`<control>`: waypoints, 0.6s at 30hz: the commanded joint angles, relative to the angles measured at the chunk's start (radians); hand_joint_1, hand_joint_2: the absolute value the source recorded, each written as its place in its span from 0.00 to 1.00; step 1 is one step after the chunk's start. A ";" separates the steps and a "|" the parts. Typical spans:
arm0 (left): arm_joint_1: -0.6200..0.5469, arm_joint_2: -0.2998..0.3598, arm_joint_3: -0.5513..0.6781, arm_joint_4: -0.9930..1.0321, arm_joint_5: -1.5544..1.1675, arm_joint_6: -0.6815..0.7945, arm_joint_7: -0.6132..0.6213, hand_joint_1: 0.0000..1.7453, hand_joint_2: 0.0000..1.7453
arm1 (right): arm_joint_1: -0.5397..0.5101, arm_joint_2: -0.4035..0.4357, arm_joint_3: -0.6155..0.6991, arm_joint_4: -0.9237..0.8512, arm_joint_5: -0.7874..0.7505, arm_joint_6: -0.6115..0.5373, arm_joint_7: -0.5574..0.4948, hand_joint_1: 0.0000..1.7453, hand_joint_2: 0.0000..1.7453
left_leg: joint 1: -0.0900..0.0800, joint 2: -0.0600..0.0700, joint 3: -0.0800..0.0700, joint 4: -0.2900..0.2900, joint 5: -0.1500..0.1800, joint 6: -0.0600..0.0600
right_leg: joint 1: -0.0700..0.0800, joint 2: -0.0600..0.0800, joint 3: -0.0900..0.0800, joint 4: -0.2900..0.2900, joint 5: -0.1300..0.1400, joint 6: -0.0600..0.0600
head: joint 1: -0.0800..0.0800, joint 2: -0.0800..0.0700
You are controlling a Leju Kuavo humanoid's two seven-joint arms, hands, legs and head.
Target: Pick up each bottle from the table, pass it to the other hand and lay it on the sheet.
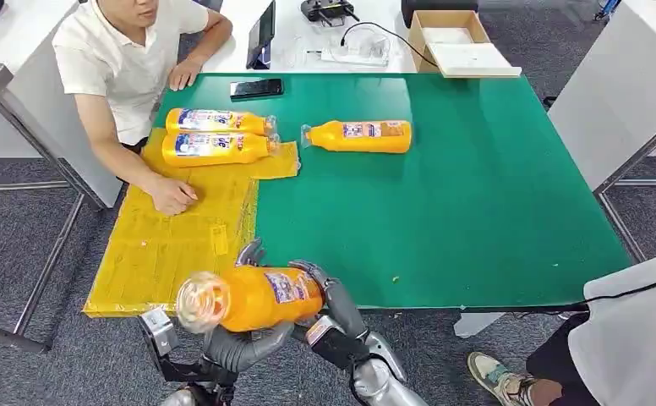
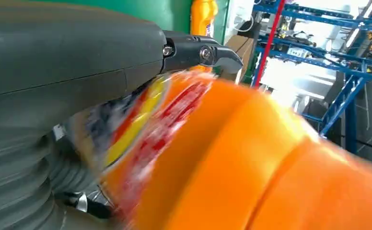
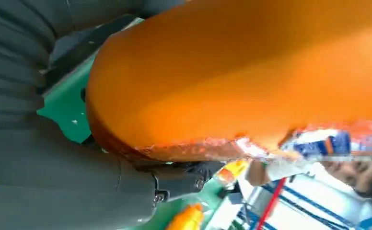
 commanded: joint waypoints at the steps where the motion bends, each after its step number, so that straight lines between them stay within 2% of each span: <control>1: -0.045 0.012 -0.025 0.082 0.010 -0.022 0.014 1.00 1.00 | -0.046 0.017 0.056 0.138 0.018 0.051 -0.012 1.00 1.00 | 0.001 0.001 0.003 -0.001 -0.001 -0.001 | 0.001 -0.001 0.003 -0.001 -0.001 -0.002 | 0.000 0.000; 7: -0.047 0.012 -0.017 0.093 0.039 -0.060 0.020 1.00 1.00 | -0.047 0.011 0.071 0.121 0.013 0.084 -0.006 1.00 1.00 | 0.001 0.001 0.005 -0.001 -0.002 -0.002 | 0.002 0.000 0.005 -0.001 -0.001 -0.002 | 0.000 0.000; 8: -0.046 0.010 -0.012 0.091 0.043 -0.067 0.018 1.00 1.00 | -0.046 0.009 0.077 0.117 0.006 0.108 -0.005 0.42 1.00 | 0.001 0.001 0.003 -0.001 -0.001 -0.001 | 0.001 -0.001 0.003 -0.001 -0.001 -0.001 | 0.000 0.000; 9: -0.044 0.006 -0.003 0.090 0.048 -0.079 0.013 1.00 1.00 | -0.039 0.006 0.082 0.104 -0.002 0.128 -0.023 0.05 1.00 | 0.001 0.000 0.003 -0.001 -0.001 -0.001 | 0.001 -0.001 0.003 -0.001 -0.001 -0.001 | 0.000 0.000; 10: -0.045 0.007 -0.004 0.088 0.052 -0.090 0.008 1.00 1.00 | -0.036 0.004 0.089 0.096 0.001 0.132 -0.039 0.00 1.00 | 0.001 0.001 0.004 -0.001 -0.001 -0.002 | 0.002 -0.001 0.004 -0.001 -0.001 -0.002 | 0.000 0.000; 17: -0.051 0.008 -0.009 0.090 0.051 -0.114 0.004 1.00 1.00 | -0.027 -0.011 0.124 0.069 0.012 0.169 -0.056 0.00 1.00 | 0.001 0.000 0.004 -0.001 -0.001 -0.002 | 0.001 -0.002 0.004 -0.001 -0.001 -0.002 | 0.000 0.000; 18: -0.054 0.006 -0.006 0.095 0.046 -0.120 0.000 1.00 1.00 | -0.016 -0.023 0.141 0.038 0.005 0.169 -0.056 0.00 0.00 | 0.001 0.000 0.002 -0.001 -0.001 -0.001 | 0.001 -0.002 0.003 -0.001 -0.001 -0.001 | 0.000 0.000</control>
